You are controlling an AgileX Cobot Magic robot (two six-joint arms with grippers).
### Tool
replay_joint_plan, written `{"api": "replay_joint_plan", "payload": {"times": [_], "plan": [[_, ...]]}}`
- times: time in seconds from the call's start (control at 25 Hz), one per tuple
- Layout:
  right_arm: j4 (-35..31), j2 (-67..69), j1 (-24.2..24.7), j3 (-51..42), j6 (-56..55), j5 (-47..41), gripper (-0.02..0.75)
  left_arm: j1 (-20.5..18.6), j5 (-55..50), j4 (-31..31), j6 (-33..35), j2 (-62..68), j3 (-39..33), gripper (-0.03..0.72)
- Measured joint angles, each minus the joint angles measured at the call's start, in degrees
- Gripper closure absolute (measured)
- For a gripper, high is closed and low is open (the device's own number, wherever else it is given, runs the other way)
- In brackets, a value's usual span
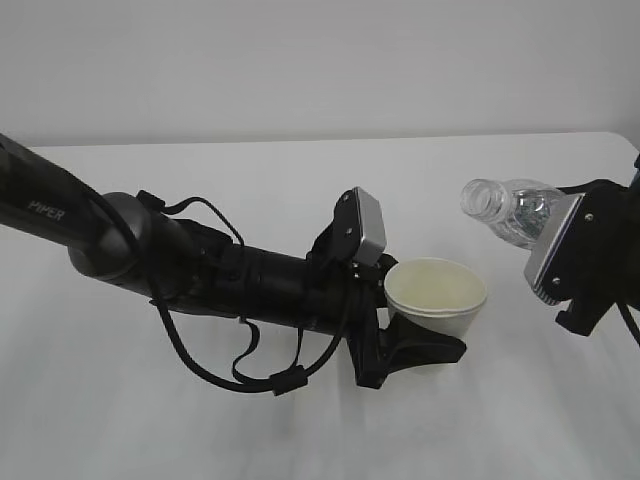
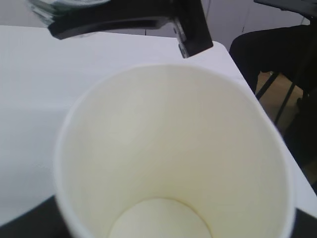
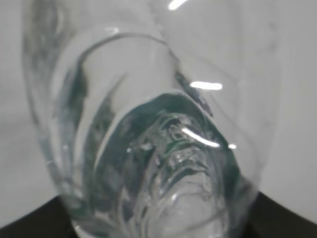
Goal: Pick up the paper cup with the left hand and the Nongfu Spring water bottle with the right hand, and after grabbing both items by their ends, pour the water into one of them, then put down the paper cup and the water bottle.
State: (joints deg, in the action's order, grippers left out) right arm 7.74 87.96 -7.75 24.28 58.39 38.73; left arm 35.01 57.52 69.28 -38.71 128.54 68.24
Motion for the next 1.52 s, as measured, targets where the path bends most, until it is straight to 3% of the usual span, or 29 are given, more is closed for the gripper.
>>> {"api": "replay_joint_plan", "payload": {"times": [1.52], "plan": [[0.00, 0.00, 0.00, 0.00, 14.25, 0.89, 0.332, 0.00, 0.75, -1.26, -2.73, 0.38, 0.37, 0.222]]}}
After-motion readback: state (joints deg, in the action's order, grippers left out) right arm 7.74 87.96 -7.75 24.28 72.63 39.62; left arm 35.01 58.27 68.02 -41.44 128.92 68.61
